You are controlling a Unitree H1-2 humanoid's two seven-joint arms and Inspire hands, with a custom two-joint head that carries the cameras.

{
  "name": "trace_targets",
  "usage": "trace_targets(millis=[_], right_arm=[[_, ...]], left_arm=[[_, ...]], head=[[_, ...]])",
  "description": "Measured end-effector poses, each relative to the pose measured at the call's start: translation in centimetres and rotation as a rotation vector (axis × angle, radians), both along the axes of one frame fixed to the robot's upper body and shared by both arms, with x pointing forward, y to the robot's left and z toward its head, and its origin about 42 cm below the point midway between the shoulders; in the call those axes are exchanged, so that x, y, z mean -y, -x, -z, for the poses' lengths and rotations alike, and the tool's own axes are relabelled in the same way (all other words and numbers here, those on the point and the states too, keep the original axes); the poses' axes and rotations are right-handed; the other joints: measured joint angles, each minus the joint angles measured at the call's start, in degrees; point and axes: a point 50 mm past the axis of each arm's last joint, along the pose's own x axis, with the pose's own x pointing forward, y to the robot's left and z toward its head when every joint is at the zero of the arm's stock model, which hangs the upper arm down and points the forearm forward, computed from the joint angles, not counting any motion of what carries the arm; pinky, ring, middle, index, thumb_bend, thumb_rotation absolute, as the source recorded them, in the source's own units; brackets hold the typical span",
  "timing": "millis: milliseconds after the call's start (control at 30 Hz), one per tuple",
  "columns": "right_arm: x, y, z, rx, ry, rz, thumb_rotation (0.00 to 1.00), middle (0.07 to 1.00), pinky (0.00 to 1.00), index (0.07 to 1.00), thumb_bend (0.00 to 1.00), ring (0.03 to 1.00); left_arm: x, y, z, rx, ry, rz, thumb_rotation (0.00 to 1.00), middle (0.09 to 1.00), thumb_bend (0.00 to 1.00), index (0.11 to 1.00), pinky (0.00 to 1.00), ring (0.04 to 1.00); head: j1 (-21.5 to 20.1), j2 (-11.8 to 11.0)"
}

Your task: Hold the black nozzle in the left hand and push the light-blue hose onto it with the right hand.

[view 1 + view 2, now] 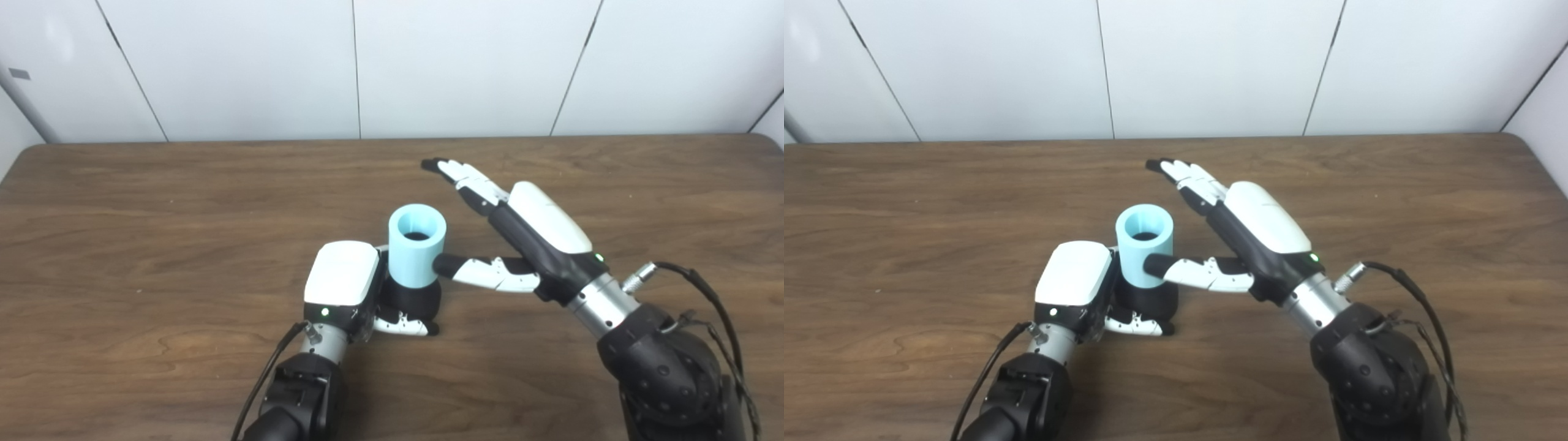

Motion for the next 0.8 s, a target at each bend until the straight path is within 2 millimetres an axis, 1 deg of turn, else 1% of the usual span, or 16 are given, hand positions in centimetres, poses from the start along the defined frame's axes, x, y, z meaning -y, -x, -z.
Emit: trace_targets(millis=[33, 133, 167, 200, 233, 267, 300, 333, 400, 433, 500, 533, 633, 733, 800], right_arm=[[0.3, 0.0, 0.1, -0.002, -0.013, 0.011, 1.0, 0.959, 0.85, 0.948, 0.56, 0.95], [0.9, -0.1, 0.4, -0.009, -0.05, 0.05, 1.0, 0.957, 0.85, 0.942, 0.55, 0.943], [1.0, -0.1, 0.5, -0.012, -0.061, 0.056, 1.0, 0.954, 0.85, 0.938, 0.55, 0.94], [1.1, -0.1, 0.6, -0.014, -0.069, 0.059, 1.0, 0.952, 0.85, 0.936, 0.54, 0.939], [1.1, -0.1, 0.7, -0.014, -0.075, 0.063, 1.0, 0.951, 0.85, 0.935, 0.54, 0.938], [1.1, -0.2, 0.8, -0.014, -0.078, 0.065, 1.0, 0.949, 0.85, 0.935, 0.54, 0.936], [1.1, -0.2, 0.9, -0.016, -0.079, 0.068, 1.0, 0.948, 0.85, 0.935, 0.53, 0.935], [1.1, -0.2, 1.0, -0.019, -0.081, 0.07, 1.0, 0.948, 0.85, 0.936, 0.53, 0.935], [1.0, -0.2, 1.0, -0.02, -0.083, 0.072, 1.0, 0.947, 0.85, 0.939, 0.53, 0.935], [1.0, -0.2, 1.1, -0.018, -0.085, 0.074, 1.0, 0.948, 0.85, 0.941, 0.53, 0.936], [1.0, -0.2, 1.0, -0.015, -0.087, 0.076, 1.0, 0.95, 0.86, 0.944, 0.54, 0.938], [1.0, -0.2, 1.0, -0.013, -0.088, 0.077, 1.0, 0.95, 0.86, 0.946, 0.53, 0.938], [1.0, -0.2, 1.1, -0.012, -0.091, 0.077, 1.0, 0.95, 0.86, 0.949, 0.53, 0.94], [0.9, -0.2, 1.1, -0.017, -0.095, 0.072, 1.0, 0.952, 0.87, 0.951, 0.54, 0.943], [0.9, -0.2, 1.2, -0.023, -0.101, 0.07, 1.0, 0.952, 0.87, 0.952, 0.53, 0.943]], left_arm=[[0.0, 0.0, 0.0, -0.003, 0.005, 0.004, 0.0, 0.542, 0.5, 0.453, 0.53, 0.477], [-0.4, -0.1, 0.1, -0.007, 0.012, 0.019, 0.0, 0.54, 0.5, 0.457, 0.53, 0.478], [-0.5, -0.1, 0.1, -0.006, 0.01, 0.027, 0.0, 0.524, 0.51, 0.473, 0.53, 0.545], [-0.6, -0.1, 0.1, -0.002, 0.005, 0.037, 0.03, 0.587, 0.52, 0.484, 0.54, 0.585], [-0.7, -0.1, 0.1, 0.002, 0.001, 0.044, 0.05, 0.627, 0.52, 0.492, 0.54, 0.61], [-0.7, 0.0, 0.1, 0.006, -0.001, 0.05, 0.11, 0.669, 0.7, 0.604, 0.57, 0.648], [-0.7, 0.0, 0.0, 0.012, -0.005, 0.056, 0.15, 0.699, 0.79, 0.671, 0.59, 0.677], [-0.8, 0.1, 0.0, 0.017, -0.009, 0.061, 0.17, 0.718, 0.85, 0.712, 0.61, 0.695], [-0.9, 0.4, -0.1, 0.026, -0.013, 0.072, 0.21, 0.759, 0.91, 0.764, 0.65, 0.733], [-0.9, 0.5, -0.2, 0.029, -0.013, 0.075, 0.24, 0.789, 0.93, 0.79, 0.69, 0.758], [-1.0, 0.6, -0.3, 0.029, -0.013, 0.079, 0.26, 0.824, 0.94, 0.82, 0.74, 0.791], [-1.1, 0.7, -0.4, 0.027, -0.015, 0.082, 0.28, 0.846, 0.95, 0.841, 0.78, 0.816], [-1.3, 0.8, -1.0, 0.006, -0.028, 0.095, 0.32, 0.877, 0.96, 0.873, 0.85, 0.857], [-1.4, 0.9, -1.8, -0.006, -0.058, 0.104, 0.36, 0.881, 0.97, 0.884, 0.87, 0.863], [-1.5, 1.0, -2.3, -0.018, -0.075, 0.106, 0.34, 0.86, 0.98, 0.856, 0.83, 0.842]], head=[[0.1, 0.0], [0.3, 0.1], [0.2, 0.1], [0.2, 0.1], [0.2, 0.1], [0.1, 0.0], [0.1, -0.1], [0.0, -0.1], [0.0, -0.1], [-0.1, -0.1], [-0.1, -0.1], [-0.1, -0.2], [-0.2, -0.2], [0.0, -0.2], [-0.1, -0.2]])
